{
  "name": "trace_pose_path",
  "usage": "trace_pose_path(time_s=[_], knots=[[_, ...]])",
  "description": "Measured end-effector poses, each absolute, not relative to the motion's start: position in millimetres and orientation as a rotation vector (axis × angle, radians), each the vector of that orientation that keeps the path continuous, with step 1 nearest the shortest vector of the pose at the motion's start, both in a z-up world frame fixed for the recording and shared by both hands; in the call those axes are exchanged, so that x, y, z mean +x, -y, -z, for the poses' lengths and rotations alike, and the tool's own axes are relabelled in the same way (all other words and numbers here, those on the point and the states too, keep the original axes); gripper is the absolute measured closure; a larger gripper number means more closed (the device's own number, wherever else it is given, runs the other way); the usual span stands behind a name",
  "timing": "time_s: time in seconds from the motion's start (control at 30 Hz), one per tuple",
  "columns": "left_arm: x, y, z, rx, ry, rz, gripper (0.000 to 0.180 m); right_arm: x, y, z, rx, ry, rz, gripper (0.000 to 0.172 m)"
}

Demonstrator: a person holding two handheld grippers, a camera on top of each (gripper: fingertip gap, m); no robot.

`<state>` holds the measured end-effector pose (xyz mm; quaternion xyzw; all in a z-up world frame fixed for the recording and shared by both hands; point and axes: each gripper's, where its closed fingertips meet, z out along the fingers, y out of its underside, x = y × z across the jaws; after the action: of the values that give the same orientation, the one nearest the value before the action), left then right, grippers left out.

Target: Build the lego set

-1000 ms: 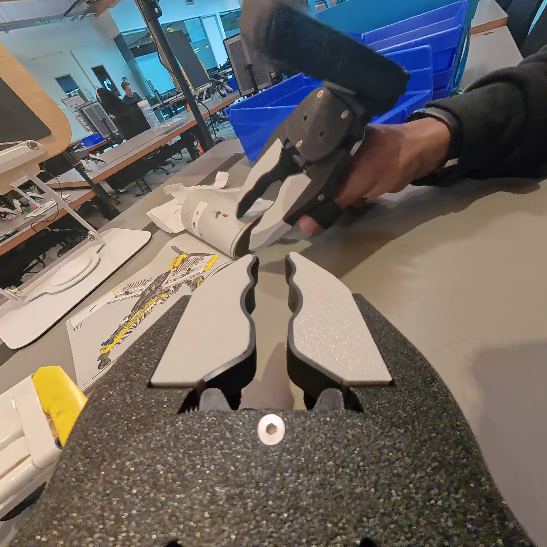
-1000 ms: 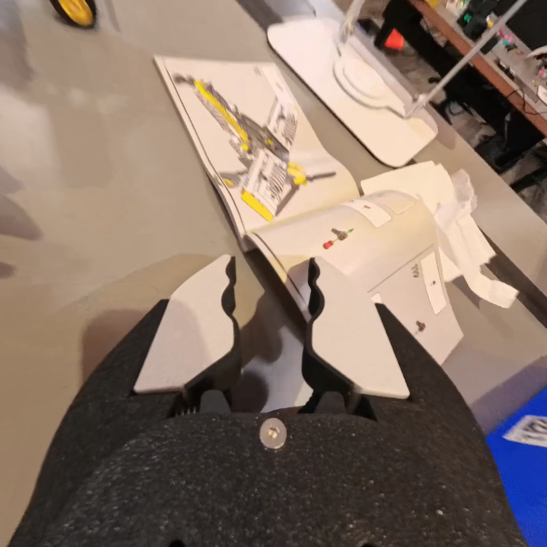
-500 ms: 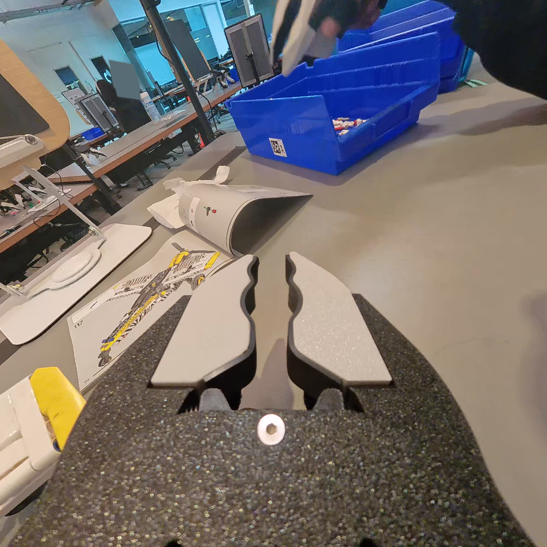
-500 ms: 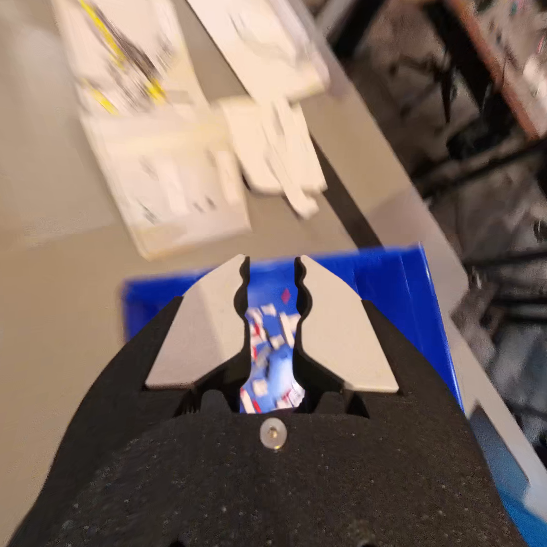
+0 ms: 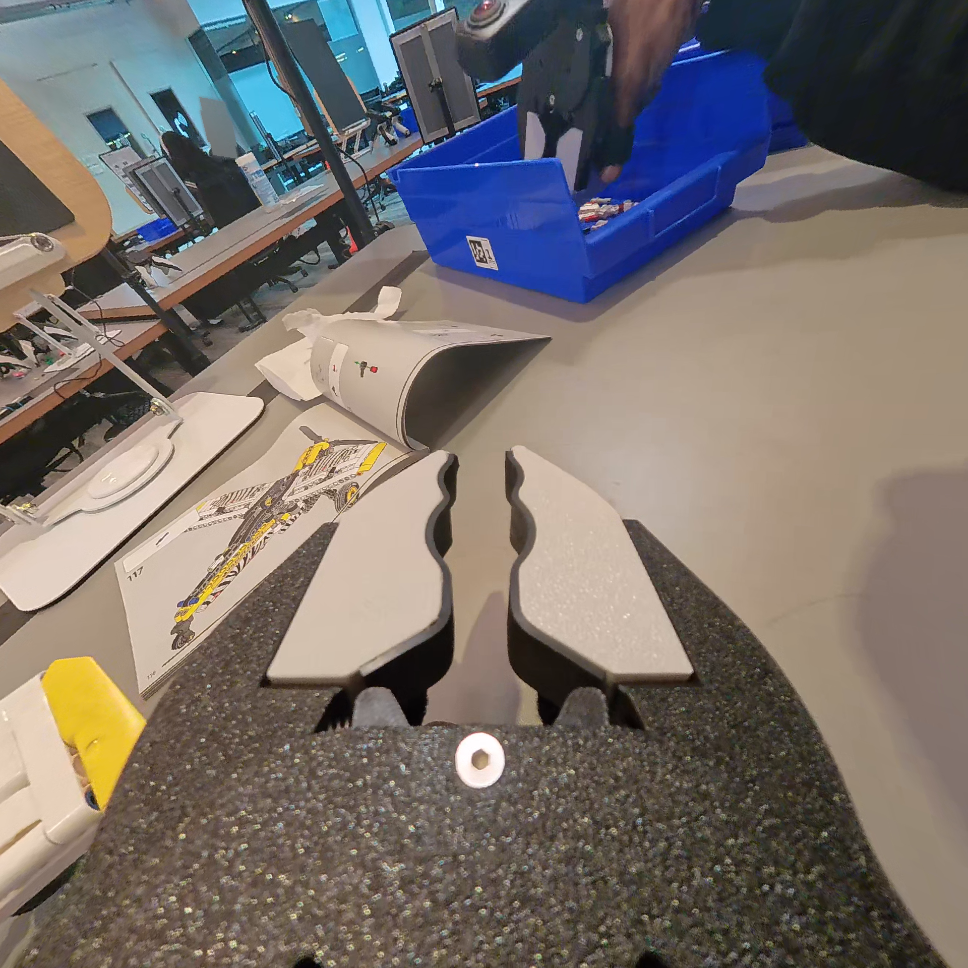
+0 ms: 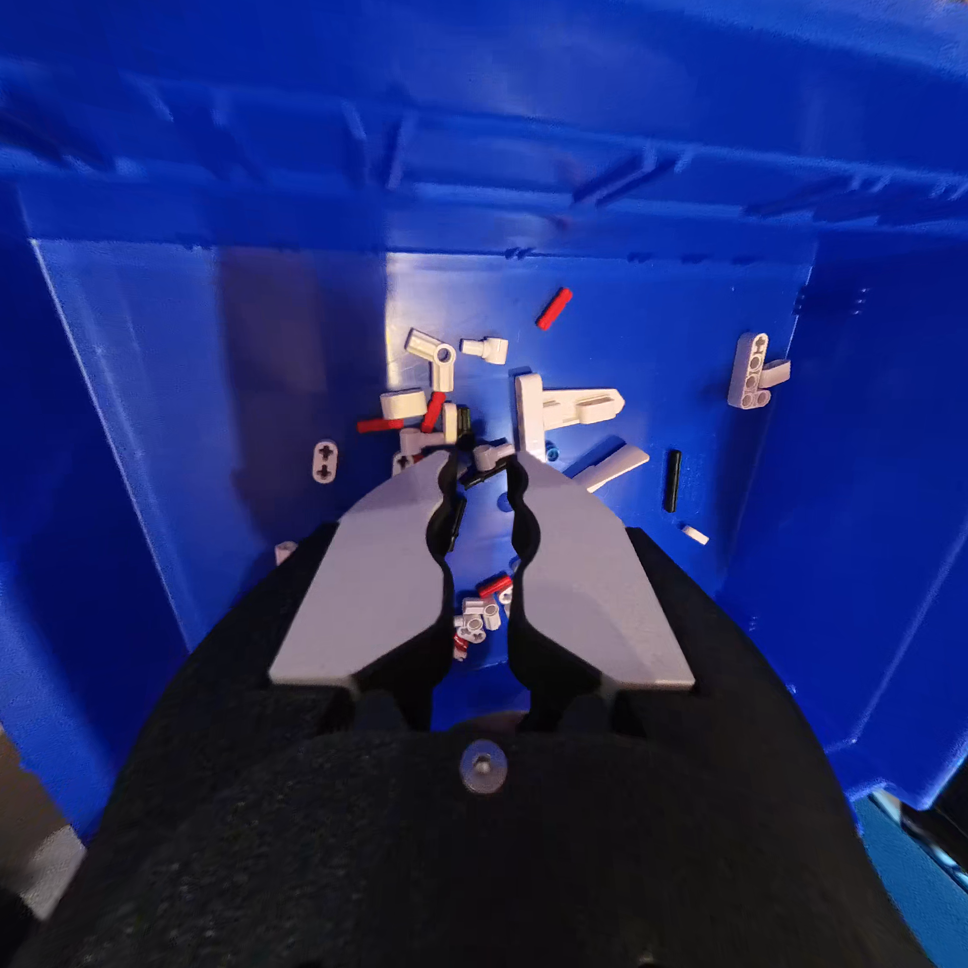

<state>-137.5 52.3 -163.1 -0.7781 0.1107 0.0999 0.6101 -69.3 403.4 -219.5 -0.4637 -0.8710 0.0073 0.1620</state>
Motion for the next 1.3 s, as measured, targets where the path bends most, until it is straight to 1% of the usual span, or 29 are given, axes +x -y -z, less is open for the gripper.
trace_pose_path(time_s=[0.13,0.23,0.33,0.5,0.73,0.93,1.13,1.3], knots=[[-136.6,-52.5,163.9,-1.799,-0.265,-0.238,0.163,-66.0,-408.3,209.3,-1.220,2.496,0.050,0.153],[-137.7,-53.3,164.8,-1.809,-0.261,-0.246,0.163,-74.0,-396.0,201.2,-1.127,2.538,-0.086,0.153],[-137.8,-53.0,164.2,-1.802,-0.260,-0.255,0.163,-72.2,-393.0,214.3,-1.028,2.666,-0.121,0.150],[-138.2,-54.0,165.9,-1.816,-0.261,-0.257,0.163,-74.5,-397.9,227.8,-0.982,2.736,-0.157,0.150],[-137.6,-53.9,165.8,-1.815,-0.265,-0.256,0.163,-75.0,-397.5,232.3,-0.983,2.781,-0.179,0.159],[-137.0,-53.5,165.2,-1.809,-0.267,-0.255,0.163,-70.6,-399.3,231.1,-1.003,2.783,-0.156,0.160],[-136.1,-53.1,164.7,-1.805,-0.272,-0.251,0.163,-69.0,-393.2,215.3,-1.024,2.707,-0.189,0.161],[-135.0,-52.7,165.2,-1.806,-0.284,-0.259,0.163,-65.7,-387.0,222.3,-1.031,2.719,-0.161,0.160]])
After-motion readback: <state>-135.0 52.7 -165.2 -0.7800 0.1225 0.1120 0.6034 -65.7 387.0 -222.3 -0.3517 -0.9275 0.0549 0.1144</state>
